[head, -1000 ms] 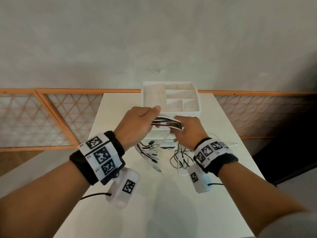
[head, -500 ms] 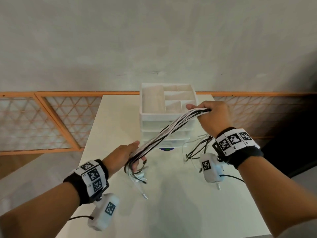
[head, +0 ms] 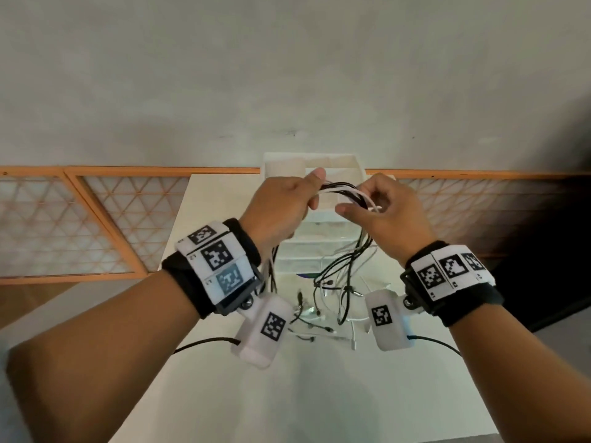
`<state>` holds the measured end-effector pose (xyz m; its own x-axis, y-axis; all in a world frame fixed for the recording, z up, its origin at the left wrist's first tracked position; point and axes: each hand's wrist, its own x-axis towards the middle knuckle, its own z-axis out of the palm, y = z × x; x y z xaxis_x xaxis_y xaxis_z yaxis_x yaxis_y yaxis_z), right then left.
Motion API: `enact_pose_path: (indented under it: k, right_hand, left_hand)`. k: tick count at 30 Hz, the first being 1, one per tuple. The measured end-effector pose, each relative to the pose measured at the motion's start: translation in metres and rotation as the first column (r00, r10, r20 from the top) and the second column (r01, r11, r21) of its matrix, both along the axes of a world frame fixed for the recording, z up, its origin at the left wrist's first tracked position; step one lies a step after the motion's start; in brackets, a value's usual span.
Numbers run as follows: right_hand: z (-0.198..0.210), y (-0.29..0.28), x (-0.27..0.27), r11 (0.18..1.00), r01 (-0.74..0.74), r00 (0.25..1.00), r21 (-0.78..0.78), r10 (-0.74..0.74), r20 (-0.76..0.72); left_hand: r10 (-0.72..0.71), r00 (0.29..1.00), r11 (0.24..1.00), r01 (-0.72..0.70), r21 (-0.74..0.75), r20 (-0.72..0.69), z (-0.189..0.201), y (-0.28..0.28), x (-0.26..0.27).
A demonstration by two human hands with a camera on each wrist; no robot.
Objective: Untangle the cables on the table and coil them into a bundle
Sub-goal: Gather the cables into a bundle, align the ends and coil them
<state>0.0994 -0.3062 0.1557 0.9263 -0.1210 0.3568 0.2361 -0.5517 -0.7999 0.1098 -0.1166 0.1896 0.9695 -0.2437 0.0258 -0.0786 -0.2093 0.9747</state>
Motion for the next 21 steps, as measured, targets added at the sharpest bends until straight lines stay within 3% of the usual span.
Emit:
enact_pose_path:
  k: [4, 7, 9, 12, 14, 17, 19, 21]
  right_hand:
    - [-0.029, -0.018, -0.013, 0.996, -0.054, 0.978, -0.067, 0.039, -0.206]
    - [-0.047, -0.023, -0.017, 0.991, -0.069, 0.952, -0.112, 0.031, -0.305]
    - [-0.046, -0.023, -0.016, 0.998, 0.015, 0.971, -0.062, -0.029, -0.235]
    - [-0.030, -0.023, -0.015, 0.973, 0.147, 0.989, 0.177, -0.138, -0.060]
    - [-0.026, -0.027, -0.015, 0.970, 0.128, 0.992, 0.208, -0.121, -0.047]
    - [-0.048, -0.023, -0.016, 0.987, -0.048, 0.963, -0.152, 0.005, -0.271]
    - [-0.075, -0.022, -0.014, 0.939, -0.025, 0.938, -0.343, -0.097, -0.333]
    - [-0.095, -0.023, -0.013, 0.921, 0.016, 0.911, -0.389, -0.174, -0.374]
  left_hand:
    - [0.028, 0.996, 0.999, -0.030, 0.023, 0.086, 0.007, 0.010, 0.008]
    - [0.029, 0.992, 0.992, -0.044, 0.118, 0.126, 0.003, 0.014, 0.008]
    - [0.039, 0.988, 0.971, -0.072, 0.230, 0.146, -0.004, 0.017, 0.007]
    - [0.081, 0.986, 0.927, -0.128, 0.354, 0.144, -0.010, 0.027, 0.011]
    - [0.127, 0.979, 0.917, -0.178, 0.357, 0.162, -0.010, 0.035, 0.014]
    - [0.182, 0.960, 0.951, -0.227, 0.210, 0.213, -0.001, 0.036, 0.017]
    - [0.191, 0.949, 0.966, -0.227, 0.126, 0.250, 0.007, 0.032, 0.015]
    - [0.164, 0.944, 0.965, -0.213, 0.151, 0.286, 0.011, 0.029, 0.013]
